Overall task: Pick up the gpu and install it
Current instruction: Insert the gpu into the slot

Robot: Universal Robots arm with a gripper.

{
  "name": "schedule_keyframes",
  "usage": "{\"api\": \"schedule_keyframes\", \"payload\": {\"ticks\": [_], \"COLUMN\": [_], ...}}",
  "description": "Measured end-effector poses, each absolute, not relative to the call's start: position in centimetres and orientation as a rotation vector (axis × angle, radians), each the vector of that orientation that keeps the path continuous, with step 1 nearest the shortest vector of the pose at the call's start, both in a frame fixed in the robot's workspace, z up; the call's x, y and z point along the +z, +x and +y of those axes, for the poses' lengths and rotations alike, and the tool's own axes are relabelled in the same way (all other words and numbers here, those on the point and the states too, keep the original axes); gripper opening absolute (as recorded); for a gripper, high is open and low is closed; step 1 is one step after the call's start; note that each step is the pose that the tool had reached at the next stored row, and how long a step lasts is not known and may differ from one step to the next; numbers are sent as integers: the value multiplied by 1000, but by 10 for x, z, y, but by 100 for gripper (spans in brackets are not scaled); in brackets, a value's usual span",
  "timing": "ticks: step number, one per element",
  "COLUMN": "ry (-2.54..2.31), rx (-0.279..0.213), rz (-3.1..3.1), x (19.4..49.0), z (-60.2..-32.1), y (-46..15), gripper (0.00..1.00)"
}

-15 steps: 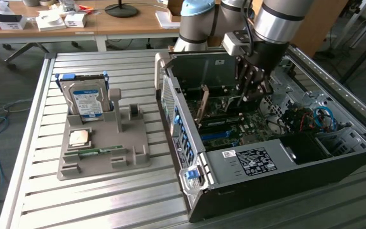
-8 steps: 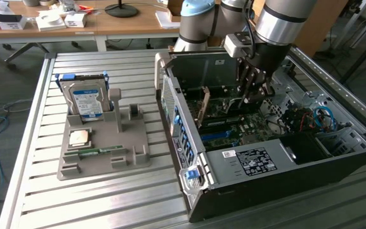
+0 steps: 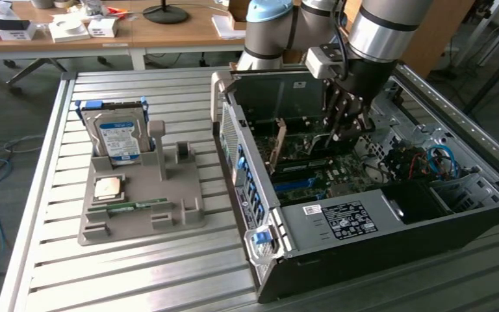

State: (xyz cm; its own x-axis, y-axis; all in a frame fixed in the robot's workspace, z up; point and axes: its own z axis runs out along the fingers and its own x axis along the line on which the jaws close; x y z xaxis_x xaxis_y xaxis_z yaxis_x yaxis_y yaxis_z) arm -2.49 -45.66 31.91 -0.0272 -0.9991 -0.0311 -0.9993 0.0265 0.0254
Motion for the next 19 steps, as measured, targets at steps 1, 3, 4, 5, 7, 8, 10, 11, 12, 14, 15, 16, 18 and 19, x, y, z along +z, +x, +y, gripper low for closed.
{"api": "schedule_keyframes", "payload": {"ticks": [1, 3, 4, 5, 7, 8, 10, 11, 12, 14, 15, 16, 18, 19], "ry": [-2188, -2188, -2188, -2188, -2188, -2188, -2188, -2188, -2188, -2188, -2188, -2188, -2188, -2188], "rx": [63, 63, 63, 63, 63, 63, 62, 62, 63, 63, 62, 63, 62, 62], "rz": [2247, 2247, 2247, 2247, 2247, 2247, 2247, 2247, 2247, 2247, 2247, 2247, 2247, 2247], "x": [319, 318, 317, 317, 316, 316, 315, 315, 314, 314, 313, 313, 312, 312], "z": [-457, -457, -457, -457, -457, -457, -457, -457, -457, -457, -457, -457, -457, -457], "y": [-25, -25, -25, -25, -25, -25, -25, -25, -25, -25, -25, -25, -25, -25], "gripper": [26, 26, 26, 26, 26, 26, 26, 26, 26, 26, 26, 26, 26, 26]}}
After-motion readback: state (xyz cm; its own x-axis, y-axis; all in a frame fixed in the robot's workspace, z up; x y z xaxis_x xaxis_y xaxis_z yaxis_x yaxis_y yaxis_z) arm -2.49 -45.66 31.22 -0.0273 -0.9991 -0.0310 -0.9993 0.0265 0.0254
